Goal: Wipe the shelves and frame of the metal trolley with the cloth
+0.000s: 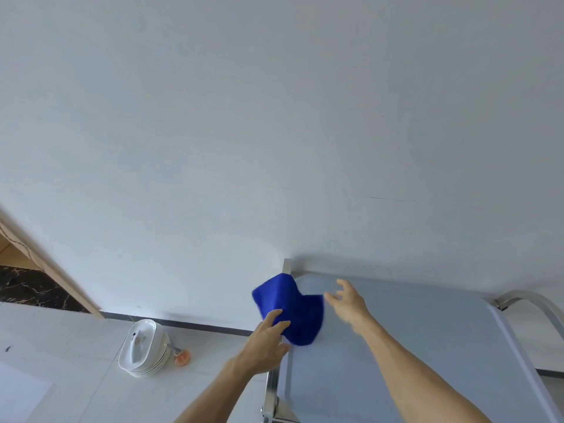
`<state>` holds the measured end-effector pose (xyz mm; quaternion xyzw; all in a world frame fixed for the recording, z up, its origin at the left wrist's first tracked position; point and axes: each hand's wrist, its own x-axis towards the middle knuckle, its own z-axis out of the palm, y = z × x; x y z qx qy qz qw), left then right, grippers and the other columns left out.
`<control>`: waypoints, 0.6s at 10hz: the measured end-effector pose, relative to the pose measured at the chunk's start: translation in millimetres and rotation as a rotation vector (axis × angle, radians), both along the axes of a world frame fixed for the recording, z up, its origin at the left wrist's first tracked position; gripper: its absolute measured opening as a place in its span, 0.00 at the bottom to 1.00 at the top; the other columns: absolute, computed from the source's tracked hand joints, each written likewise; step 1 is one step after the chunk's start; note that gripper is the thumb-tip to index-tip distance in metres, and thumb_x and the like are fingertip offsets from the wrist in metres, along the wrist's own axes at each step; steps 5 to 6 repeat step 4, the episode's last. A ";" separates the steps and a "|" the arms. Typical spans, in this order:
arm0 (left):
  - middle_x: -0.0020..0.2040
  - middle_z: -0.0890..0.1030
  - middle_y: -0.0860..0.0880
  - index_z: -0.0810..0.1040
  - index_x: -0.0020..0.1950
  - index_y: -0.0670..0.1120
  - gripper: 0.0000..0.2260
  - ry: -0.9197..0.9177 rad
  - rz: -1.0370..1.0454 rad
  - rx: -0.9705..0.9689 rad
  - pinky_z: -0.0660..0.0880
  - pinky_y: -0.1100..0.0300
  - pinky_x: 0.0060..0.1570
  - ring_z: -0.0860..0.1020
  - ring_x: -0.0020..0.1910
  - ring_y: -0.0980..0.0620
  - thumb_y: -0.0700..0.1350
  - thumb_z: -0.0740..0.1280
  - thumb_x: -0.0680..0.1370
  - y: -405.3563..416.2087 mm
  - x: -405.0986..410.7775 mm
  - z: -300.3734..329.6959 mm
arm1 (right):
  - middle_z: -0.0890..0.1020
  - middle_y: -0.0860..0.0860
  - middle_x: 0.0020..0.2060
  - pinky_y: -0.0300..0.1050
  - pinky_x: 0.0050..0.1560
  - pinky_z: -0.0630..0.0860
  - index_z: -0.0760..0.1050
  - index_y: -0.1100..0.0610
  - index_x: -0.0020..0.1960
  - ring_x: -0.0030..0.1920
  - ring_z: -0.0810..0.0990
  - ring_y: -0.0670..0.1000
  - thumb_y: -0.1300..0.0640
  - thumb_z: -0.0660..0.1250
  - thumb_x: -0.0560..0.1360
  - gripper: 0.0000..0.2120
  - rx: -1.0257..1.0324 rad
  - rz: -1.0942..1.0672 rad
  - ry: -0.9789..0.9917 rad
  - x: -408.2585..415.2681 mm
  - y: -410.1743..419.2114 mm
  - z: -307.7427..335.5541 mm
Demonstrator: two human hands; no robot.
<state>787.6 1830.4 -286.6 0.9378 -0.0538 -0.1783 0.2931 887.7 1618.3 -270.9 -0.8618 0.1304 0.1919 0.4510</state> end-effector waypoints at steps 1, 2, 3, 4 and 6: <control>0.78 0.56 0.50 0.67 0.75 0.44 0.22 -0.039 -0.036 0.017 0.63 0.58 0.71 0.62 0.75 0.49 0.46 0.62 0.81 -3.0 -0.2 -3.7 | 0.75 0.56 0.69 0.43 0.59 0.72 0.64 0.55 0.76 0.67 0.76 0.54 0.53 0.66 0.81 0.25 -0.036 0.068 0.032 -10.9 -1.1 -5.1; 0.78 0.57 0.50 0.68 0.74 0.46 0.21 -0.052 0.022 -0.027 0.66 0.57 0.70 0.65 0.74 0.48 0.46 0.63 0.81 -1.5 1.0 -2.7 | 0.79 0.55 0.64 0.49 0.60 0.78 0.70 0.56 0.71 0.60 0.80 0.54 0.53 0.66 0.81 0.20 0.009 0.077 0.054 -27.4 -8.5 -6.2; 0.74 0.65 0.50 0.70 0.73 0.47 0.20 -0.106 0.103 -0.082 0.70 0.60 0.64 0.72 0.65 0.50 0.46 0.63 0.81 0.6 3.8 -2.9 | 0.82 0.53 0.55 0.49 0.55 0.80 0.75 0.55 0.65 0.53 0.84 0.52 0.53 0.65 0.81 0.14 0.019 0.082 0.010 -45.6 -21.3 1.9; 0.66 0.72 0.50 0.74 0.68 0.49 0.15 -0.179 0.219 -0.186 0.71 0.66 0.55 0.74 0.59 0.53 0.44 0.64 0.82 -2.8 8.1 9.4 | 0.84 0.54 0.50 0.49 0.53 0.80 0.77 0.55 0.60 0.51 0.84 0.51 0.54 0.66 0.81 0.10 0.016 0.071 -0.094 -61.4 -36.5 14.7; 0.66 0.72 0.50 0.74 0.68 0.49 0.15 -0.179 0.219 -0.186 0.71 0.66 0.55 0.74 0.59 0.53 0.44 0.64 0.82 -2.8 8.1 9.4 | 0.84 0.54 0.50 0.49 0.53 0.80 0.77 0.55 0.60 0.51 0.84 0.51 0.54 0.66 0.81 0.10 0.016 0.071 -0.094 -61.4 -36.5 14.7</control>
